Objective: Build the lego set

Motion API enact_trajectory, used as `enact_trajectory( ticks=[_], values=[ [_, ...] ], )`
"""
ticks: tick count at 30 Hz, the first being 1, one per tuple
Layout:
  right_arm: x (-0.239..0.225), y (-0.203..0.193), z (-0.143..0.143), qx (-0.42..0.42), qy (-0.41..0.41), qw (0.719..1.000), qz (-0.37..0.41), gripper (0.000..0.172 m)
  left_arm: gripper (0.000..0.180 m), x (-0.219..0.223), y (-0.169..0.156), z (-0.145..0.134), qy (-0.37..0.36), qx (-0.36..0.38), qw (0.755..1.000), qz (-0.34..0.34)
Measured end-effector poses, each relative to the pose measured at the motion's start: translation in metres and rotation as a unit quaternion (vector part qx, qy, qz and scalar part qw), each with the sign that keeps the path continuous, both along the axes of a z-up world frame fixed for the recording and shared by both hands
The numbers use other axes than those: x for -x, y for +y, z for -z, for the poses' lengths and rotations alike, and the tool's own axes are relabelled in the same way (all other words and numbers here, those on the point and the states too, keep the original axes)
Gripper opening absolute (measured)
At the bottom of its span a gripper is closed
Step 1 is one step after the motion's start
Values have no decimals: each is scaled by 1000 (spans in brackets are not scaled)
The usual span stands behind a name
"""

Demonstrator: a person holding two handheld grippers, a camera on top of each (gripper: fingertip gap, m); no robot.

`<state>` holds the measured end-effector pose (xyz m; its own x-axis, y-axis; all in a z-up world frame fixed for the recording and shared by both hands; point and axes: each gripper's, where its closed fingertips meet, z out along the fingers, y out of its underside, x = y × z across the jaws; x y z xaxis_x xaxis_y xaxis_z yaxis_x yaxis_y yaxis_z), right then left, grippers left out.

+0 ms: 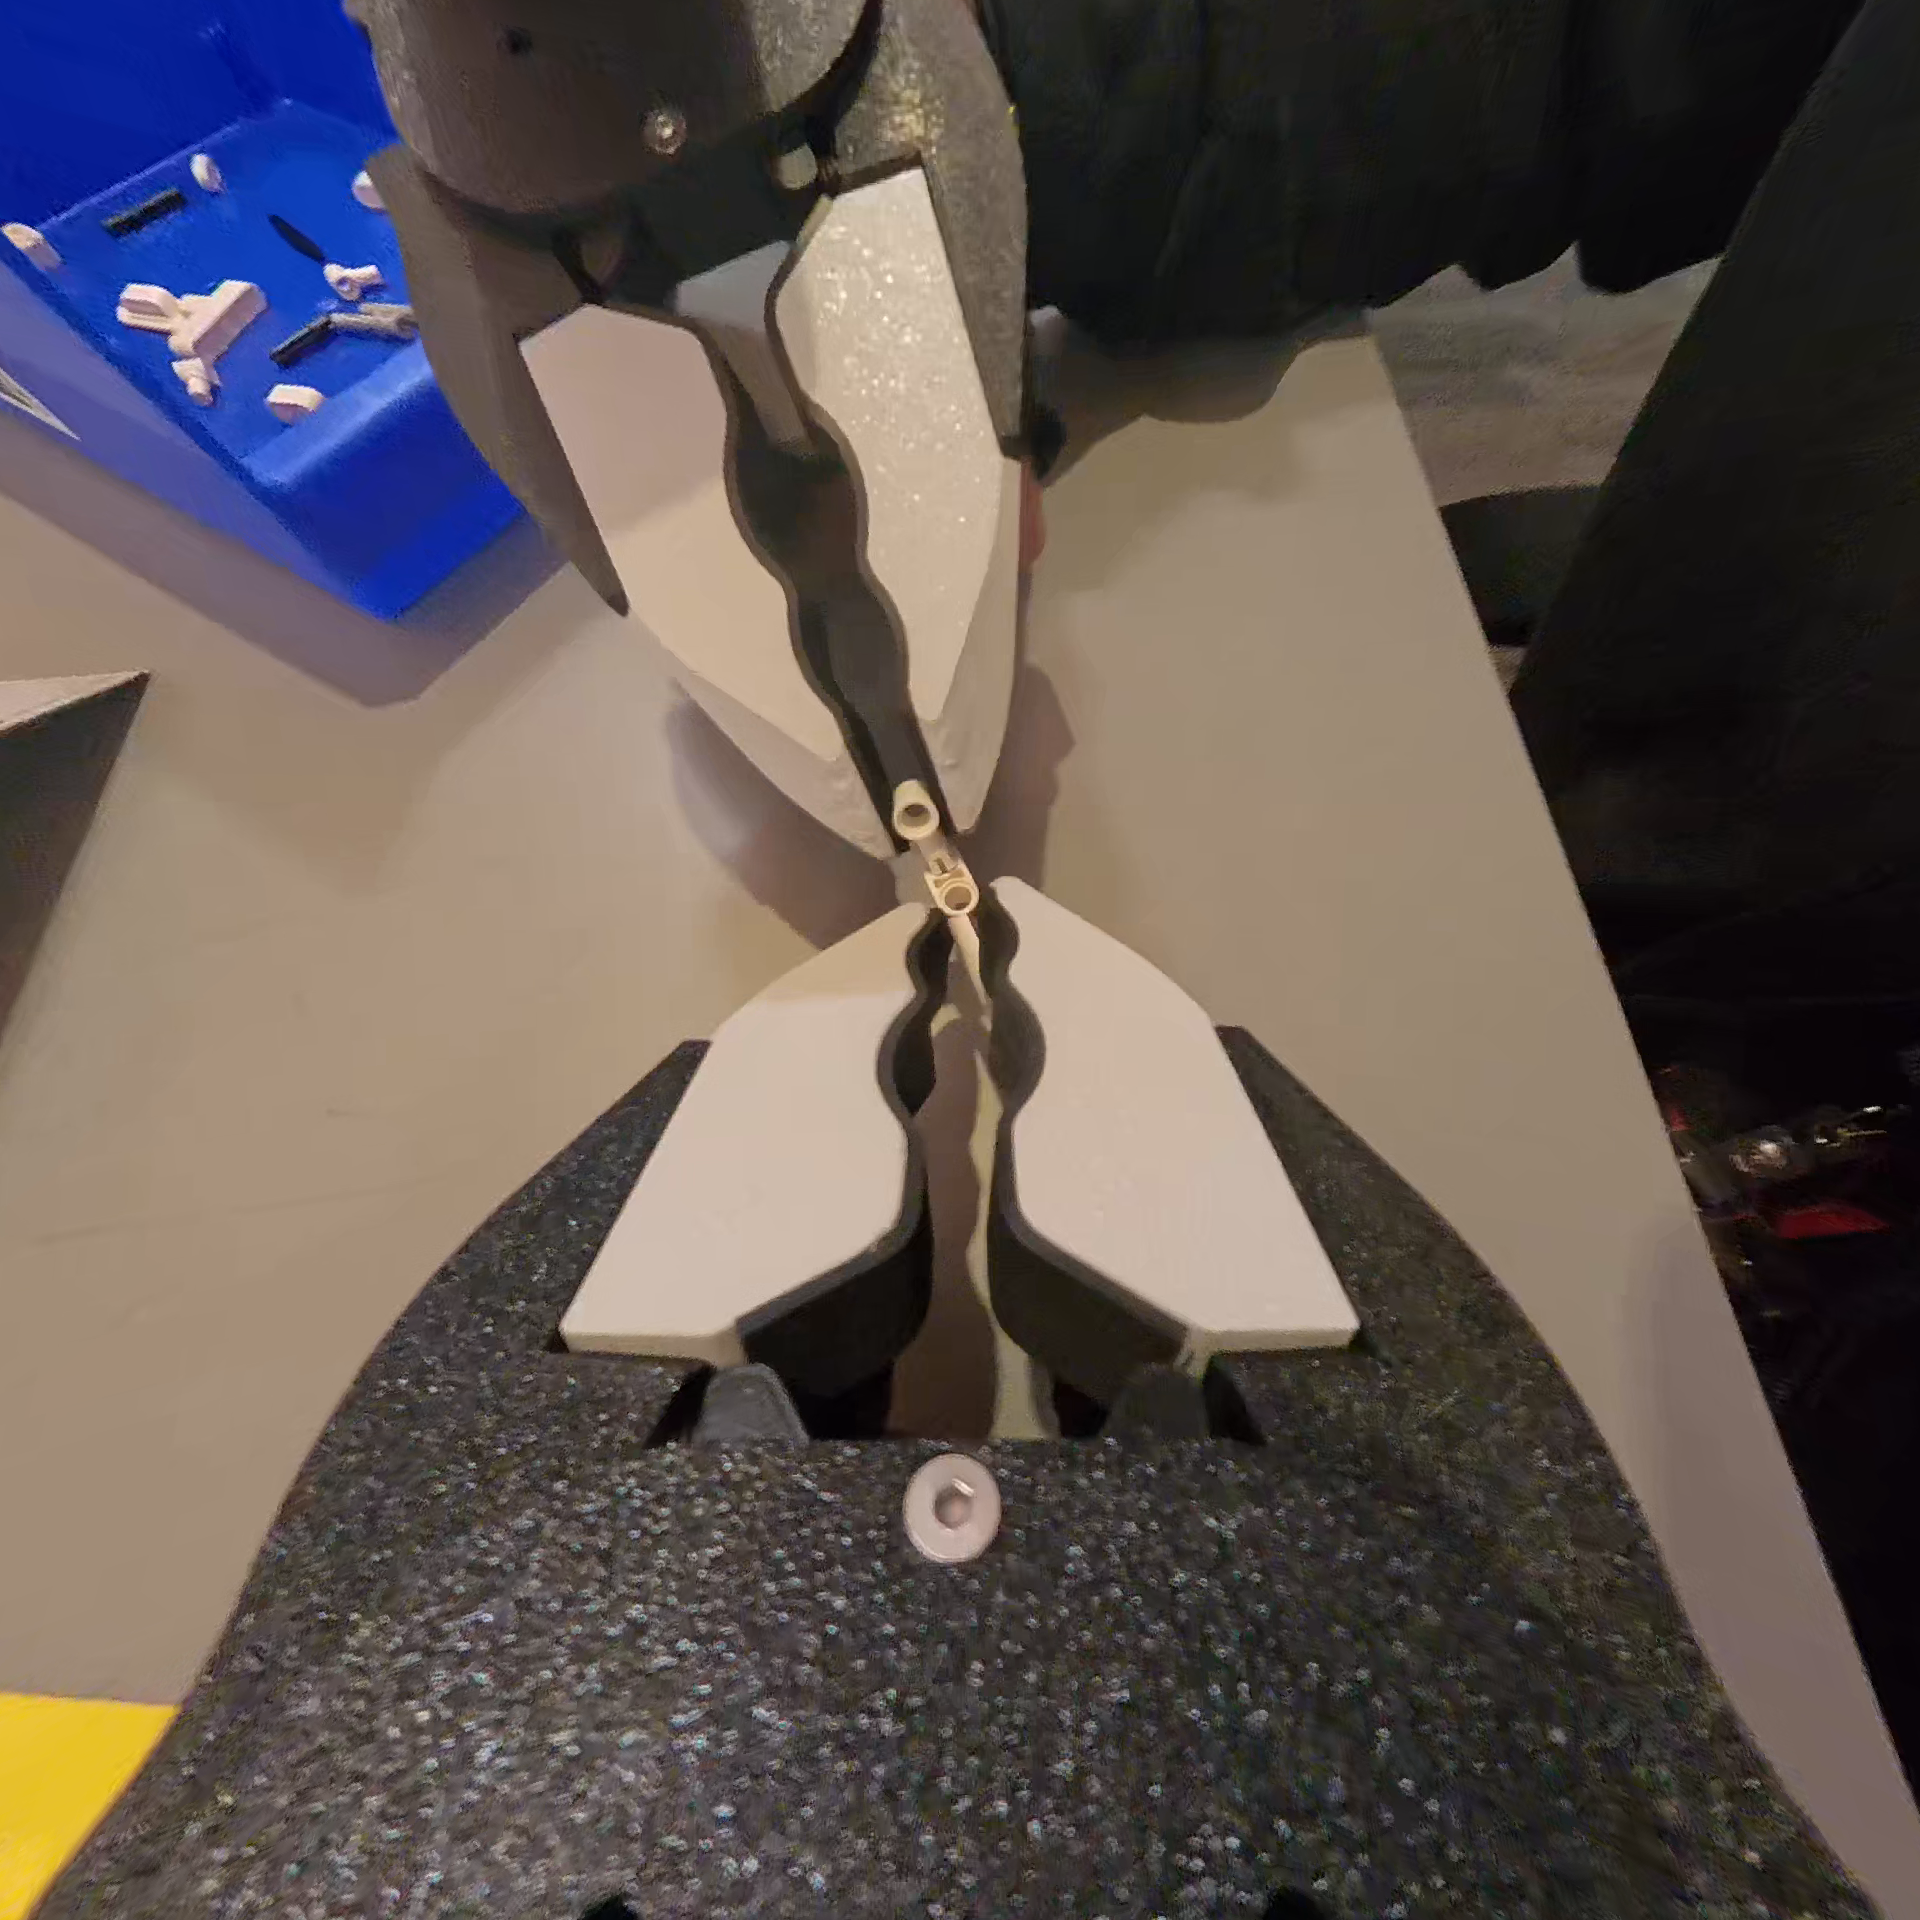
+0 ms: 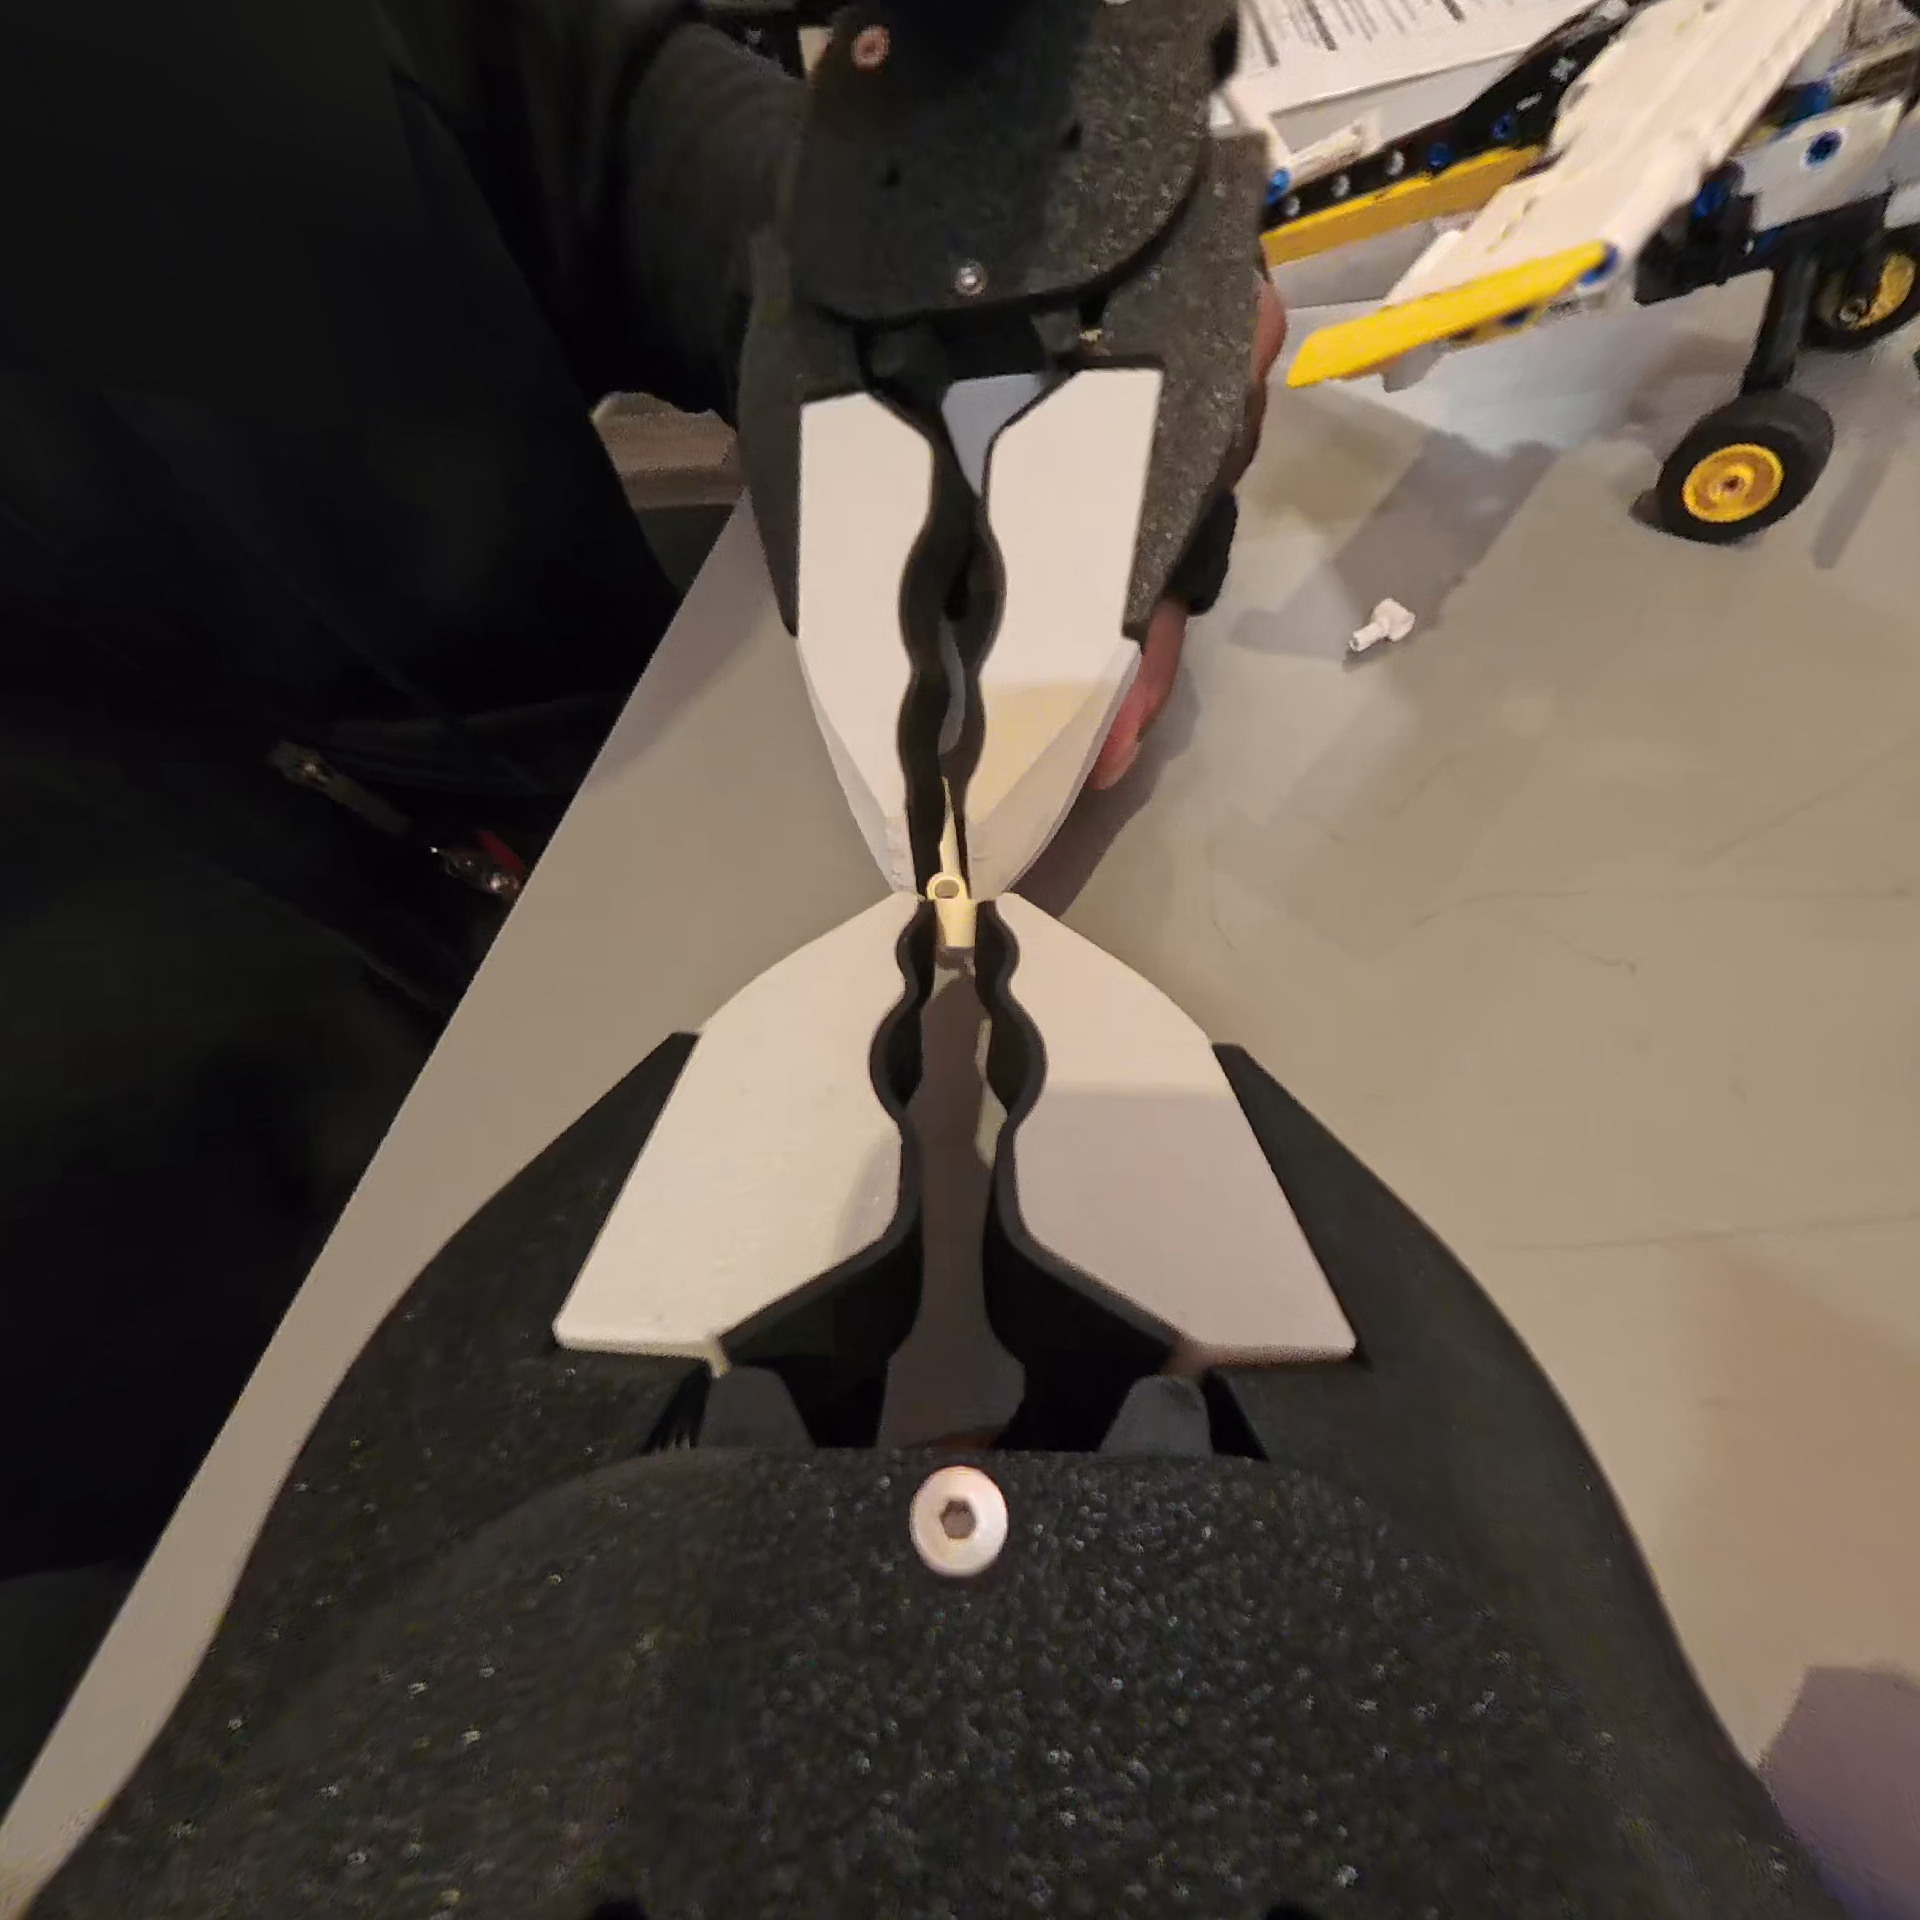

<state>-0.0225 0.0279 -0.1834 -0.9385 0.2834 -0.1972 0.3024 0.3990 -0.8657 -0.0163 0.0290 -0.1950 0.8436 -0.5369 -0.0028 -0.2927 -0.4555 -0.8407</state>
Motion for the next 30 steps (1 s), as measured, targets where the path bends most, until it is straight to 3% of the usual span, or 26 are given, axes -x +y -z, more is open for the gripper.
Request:
enact_trajectory(
  ticks=[6, 13, 18, 30],
  values=[
    [-7, -2, 5, -29, 24, 999, -26, 7, 5, -7, -3, 4, -41, 8, 999, 13],
    [-1, 2, 17, -69, 1, 998, 13, 7, 5, 1, -2, 10, 7, 11, 1000, -6],
    [4, 1, 22, -115, 29, 992, 35, 7, 6, 6, -3, 16, 42, 21, 999, -9],
    [1, -2, 33, -192, 66, 979, 24, 7, 6, 3, -6, 30, 64, 53, 997, 5]
  ],
)
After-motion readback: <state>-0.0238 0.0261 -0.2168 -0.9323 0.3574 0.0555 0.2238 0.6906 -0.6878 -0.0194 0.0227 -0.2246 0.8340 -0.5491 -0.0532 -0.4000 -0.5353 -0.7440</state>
